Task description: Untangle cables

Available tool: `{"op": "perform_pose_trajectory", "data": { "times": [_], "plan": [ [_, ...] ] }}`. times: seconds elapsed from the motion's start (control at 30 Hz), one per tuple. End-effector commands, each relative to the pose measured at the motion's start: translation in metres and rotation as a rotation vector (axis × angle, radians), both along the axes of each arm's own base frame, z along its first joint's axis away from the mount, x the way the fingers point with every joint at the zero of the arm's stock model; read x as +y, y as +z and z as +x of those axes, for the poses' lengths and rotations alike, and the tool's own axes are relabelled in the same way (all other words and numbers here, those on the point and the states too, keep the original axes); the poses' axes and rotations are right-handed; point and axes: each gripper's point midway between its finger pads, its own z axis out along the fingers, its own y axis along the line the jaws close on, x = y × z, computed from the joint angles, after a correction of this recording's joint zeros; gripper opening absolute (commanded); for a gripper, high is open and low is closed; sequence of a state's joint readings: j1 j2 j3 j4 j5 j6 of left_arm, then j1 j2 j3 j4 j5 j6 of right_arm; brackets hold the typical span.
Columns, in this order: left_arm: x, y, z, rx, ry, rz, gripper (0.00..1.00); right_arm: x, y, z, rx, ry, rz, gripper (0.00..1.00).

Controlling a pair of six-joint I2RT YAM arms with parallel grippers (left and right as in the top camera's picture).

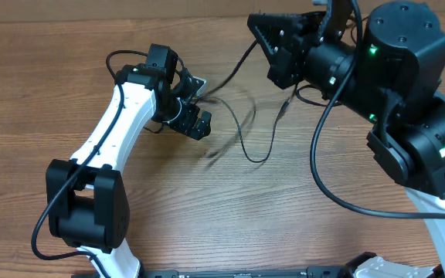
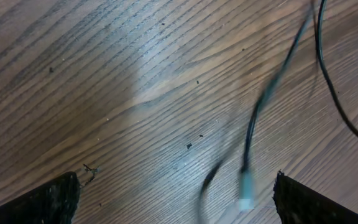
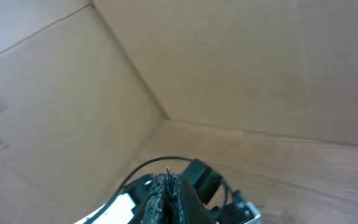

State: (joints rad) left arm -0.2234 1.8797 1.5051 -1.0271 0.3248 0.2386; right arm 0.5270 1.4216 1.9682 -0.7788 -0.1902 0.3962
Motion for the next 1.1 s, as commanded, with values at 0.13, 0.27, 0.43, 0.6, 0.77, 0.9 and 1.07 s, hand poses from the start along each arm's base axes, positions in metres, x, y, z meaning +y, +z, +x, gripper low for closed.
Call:
{"op": "perform_pose_trajectory", "data": {
  "times": [0.13,0.27,0.43,0.6,0.77,0.9,1.07],
  "plan": [
    [-0.005,-0.004,-0.002,0.011,-0.01,0.002,1.0,-0.014,0.017,0.01,-0.06,-0.1,0.018,0.04],
    [-0.005,-0.004,-0.002,0.011,-0.01,0.002,1.0,-0.019,0.035,0.013,-0.122,-0.134,0.048,0.04],
    [-0.005,-0.004,-0.002,0.011,-0.01,0.002,1.0,-0.03,0.073,0.017,-0.289,-0.203,0.082,0.04],
    [-0.005,-0.004,-0.002,0.012,-0.01,0.002,1.0,-0.036,0.124,0.008,-0.588,-0.225,0.027,0.04],
    [-0.005,-0.004,-0.002,0.012,-0.01,0.002,0.99,-0.038,0.137,0.004,-0.803,-0.259,-0.189,0.04],
    [-0.005,-0.004,-0.002,0.012,-0.01,0.002,1.0,-0.032,0.098,0.016,-0.783,-0.211,-0.45,0.04],
    [-0.005,-0.004,-0.002,0.011,-0.01,0.002,1.0,-0.047,0.04,0.047,-0.645,-0.261,-0.75,0.04]
  ]
}}
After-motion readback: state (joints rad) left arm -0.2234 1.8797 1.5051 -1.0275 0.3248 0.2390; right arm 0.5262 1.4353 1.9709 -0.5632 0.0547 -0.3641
